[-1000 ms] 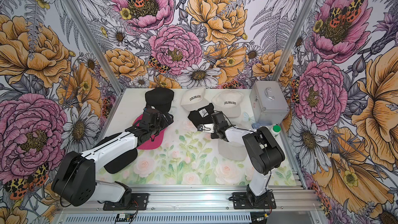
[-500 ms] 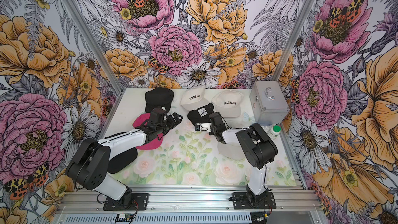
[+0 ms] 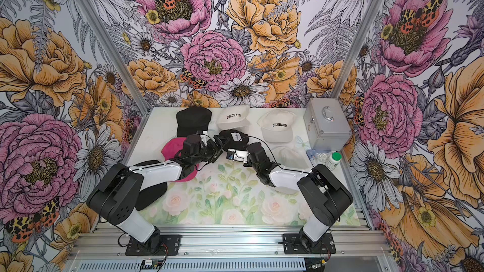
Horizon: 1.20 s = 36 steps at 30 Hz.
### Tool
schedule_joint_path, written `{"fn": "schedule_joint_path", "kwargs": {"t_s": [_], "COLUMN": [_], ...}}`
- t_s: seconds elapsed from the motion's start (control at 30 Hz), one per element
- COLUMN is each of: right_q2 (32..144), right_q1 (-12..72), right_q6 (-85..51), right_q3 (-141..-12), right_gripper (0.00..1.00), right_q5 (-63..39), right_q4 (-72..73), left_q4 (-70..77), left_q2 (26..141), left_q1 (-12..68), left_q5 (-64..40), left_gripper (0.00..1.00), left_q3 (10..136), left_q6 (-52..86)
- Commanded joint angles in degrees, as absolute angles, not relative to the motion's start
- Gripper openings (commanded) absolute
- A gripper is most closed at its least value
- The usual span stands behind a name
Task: Stack the baseball caps by color
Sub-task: Pick up the baseball cap from the center of the board.
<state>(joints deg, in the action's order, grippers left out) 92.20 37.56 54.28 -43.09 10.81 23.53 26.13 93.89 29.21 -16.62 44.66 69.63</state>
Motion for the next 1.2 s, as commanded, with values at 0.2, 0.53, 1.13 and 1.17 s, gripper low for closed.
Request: {"fn": "schedule_joint_path", "kwargs": {"t_s": [0.2, 0.53, 1.13, 1.17], "right_q2": [89.4, 92.0, 79.6, 79.1], "right_q1": [39.5, 40.9, 31.6, 30.9], "right_q6": [50.2, 49.0, 8.9, 7.1], "right_q3": [-43.0, -43.4, -46.8, -47.7], "right_gripper": [0.00, 0.00, 0.99, 0.99], "right_q5": [19.0, 26.4, -1.6, -2.4], "right_q4": [32.6, 37.7, 11.6, 10.6], "left_q4": [52.2, 58.2, 33.0, 25.7], "left_q2": [100.1, 103.6, 96.1, 94.4], "left_q1": [33.6, 35.2, 18.2, 18.1], "left_q5": [-19.0, -20.3, -44.3, -43.9], "left_gripper": [0.71, 0.09, 0.00, 0.00], "left_q3": [43.7, 45.5, 49.8, 51.1], "left_q6": [85.0, 88.5, 45.5, 39.2]}}
